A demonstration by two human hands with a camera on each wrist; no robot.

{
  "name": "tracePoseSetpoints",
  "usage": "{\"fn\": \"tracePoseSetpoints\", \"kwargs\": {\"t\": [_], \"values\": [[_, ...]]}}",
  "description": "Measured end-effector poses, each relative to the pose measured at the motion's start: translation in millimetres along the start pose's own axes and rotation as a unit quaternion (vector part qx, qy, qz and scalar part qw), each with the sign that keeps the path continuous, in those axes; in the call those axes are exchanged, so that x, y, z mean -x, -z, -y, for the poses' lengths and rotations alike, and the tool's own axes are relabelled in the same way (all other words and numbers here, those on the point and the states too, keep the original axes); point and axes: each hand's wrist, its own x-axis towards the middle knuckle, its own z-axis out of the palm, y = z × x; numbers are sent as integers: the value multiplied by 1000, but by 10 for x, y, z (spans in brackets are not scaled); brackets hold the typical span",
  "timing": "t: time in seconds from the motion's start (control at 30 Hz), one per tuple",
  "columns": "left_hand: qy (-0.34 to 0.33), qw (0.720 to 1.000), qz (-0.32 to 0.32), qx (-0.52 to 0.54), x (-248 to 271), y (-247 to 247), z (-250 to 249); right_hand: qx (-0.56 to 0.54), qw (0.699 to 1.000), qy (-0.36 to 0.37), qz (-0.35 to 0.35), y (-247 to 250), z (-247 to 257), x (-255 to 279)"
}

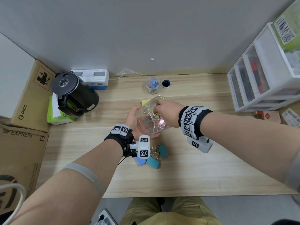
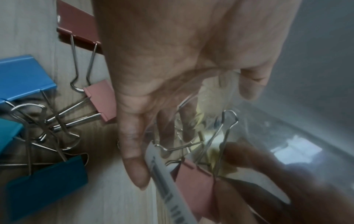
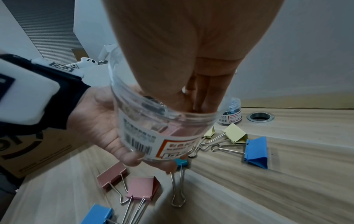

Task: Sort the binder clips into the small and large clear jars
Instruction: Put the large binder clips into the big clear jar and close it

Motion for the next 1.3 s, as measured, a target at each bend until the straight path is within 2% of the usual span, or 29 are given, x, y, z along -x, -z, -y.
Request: {"fn": "tracePoseSetpoints", "kwargs": {"t": [0.13,0.27,0.47,0.63,0.73,0.83,0.93,1.03,1.1,1.13,1.23,1.3], "values": [[-8,1000,0,-9,13,-2,-18,6,999,19,-28,-33,-8,-4],[0,999,19,-35,8,-14,1,-19,1000,11,-4,-69,-32,-12],[1,1000,19,-7,-10,-1,66,-45,998,32,-10,-81,-11,26],[-6,1000,27,-6,-19,-5,73,43,998,28,-24,-68,1,0],[-11,999,31,5,-18,-8,88,11,996,28,-78,-83,-46,-9],[-10,999,36,12,-23,36,104,-94,983,44,-152,-70,-118,81],[-10,1000,18,19,-31,111,109,-196,947,27,-253,-34,-201,144],[-9,999,-8,39,-40,194,82,-291,907,-61,-299,-28,-341,57],[-10,998,-18,55,-38,237,42,-317,896,-124,-284,-51,-465,-20],[-12,998,-22,62,-36,261,16,-311,901,-149,-263,-80,-532,-52],[-15,996,-34,81,-54,334,-74,-222,947,-190,-135,-221,-715,-155],[-15,995,-39,90,-51,371,-133,-155,966,-198,-64,-337,-778,-252]]}}
